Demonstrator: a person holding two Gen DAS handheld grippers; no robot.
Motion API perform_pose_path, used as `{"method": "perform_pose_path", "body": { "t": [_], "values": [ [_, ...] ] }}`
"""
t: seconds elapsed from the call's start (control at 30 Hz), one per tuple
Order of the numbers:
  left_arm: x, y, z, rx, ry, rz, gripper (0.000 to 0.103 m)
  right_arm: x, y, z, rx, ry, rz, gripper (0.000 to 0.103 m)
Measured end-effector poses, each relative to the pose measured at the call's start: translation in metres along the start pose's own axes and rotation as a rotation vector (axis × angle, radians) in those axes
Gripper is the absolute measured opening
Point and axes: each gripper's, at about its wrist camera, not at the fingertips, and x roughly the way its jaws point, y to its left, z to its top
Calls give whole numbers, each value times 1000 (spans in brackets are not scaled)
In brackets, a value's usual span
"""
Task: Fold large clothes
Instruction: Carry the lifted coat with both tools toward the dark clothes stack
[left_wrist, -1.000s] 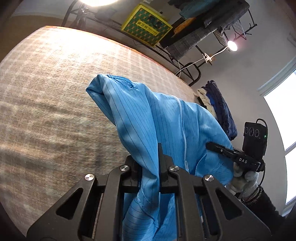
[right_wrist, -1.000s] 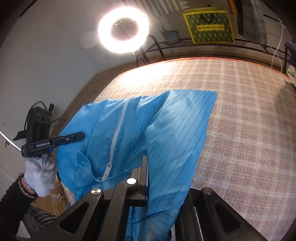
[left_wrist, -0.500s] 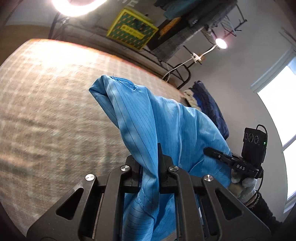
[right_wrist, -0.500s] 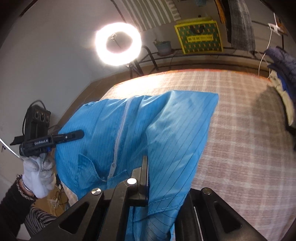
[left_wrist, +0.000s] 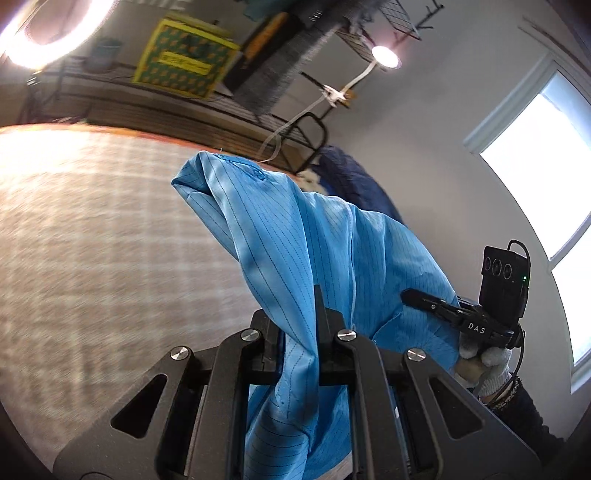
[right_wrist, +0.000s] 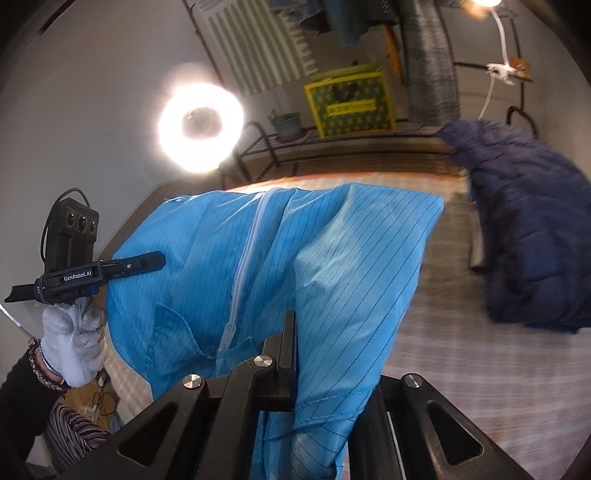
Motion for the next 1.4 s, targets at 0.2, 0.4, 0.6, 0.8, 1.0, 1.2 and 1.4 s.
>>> {"method": "perform_pose_path", "body": {
  "t": [0.2,0.4,0.6,0.8,1.0,1.2,1.4],
  "values": [
    [52,-53,35,56,6,-62,8,-51,-48,17,-10,-39,-90,2],
    [109,-110,75,122,-1,-124,8,-92,-101,37,-14,-97,-183,2],
    [173,-161,112,189,-22,-172,8,-127,-156,66,-9,-168,-279,2],
    [230,-199,145,218,-57,-206,8,-142,-211,105,-30,-217,-335,2],
    [281,-204,171,213,-80,-195,8,-128,-259,137,-33,-257,-339,2],
    [320,-169,172,165,-58,-131,8,-86,-299,146,2,-267,-287,2],
    [346,-132,174,107,-38,-48,8,-53,-330,147,43,-233,-327,13]
  ]
}}
